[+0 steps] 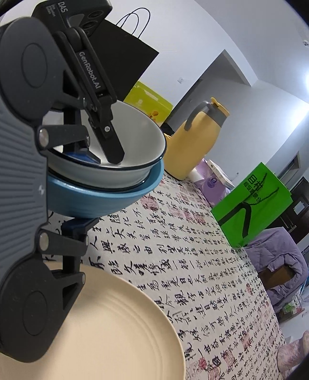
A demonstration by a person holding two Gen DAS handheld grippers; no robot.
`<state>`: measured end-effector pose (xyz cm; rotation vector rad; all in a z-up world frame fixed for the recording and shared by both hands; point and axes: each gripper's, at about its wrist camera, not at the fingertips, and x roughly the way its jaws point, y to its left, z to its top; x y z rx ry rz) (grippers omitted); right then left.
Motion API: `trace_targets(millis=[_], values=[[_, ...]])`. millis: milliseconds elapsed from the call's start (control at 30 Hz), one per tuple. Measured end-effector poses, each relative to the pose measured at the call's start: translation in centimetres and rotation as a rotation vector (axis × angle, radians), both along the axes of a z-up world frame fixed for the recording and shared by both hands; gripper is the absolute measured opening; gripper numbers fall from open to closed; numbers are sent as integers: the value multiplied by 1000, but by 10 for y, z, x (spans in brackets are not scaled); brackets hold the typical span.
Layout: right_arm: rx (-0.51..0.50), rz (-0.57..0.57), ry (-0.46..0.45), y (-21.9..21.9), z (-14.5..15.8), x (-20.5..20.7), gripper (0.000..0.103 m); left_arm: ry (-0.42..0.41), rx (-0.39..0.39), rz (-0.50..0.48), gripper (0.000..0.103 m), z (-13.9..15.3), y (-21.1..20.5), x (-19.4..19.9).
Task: Organize plates and bowls
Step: 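Carry the bowl stack with both grippers over the cream plate stack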
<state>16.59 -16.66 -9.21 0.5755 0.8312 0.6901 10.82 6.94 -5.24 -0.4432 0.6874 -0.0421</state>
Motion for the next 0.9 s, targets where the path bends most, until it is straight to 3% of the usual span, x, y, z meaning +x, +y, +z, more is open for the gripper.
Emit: trace_targets(millis=[900], values=[[60,-72,-9,-68,-4,-9,45,1,58,-67,59,9,-68,8]])
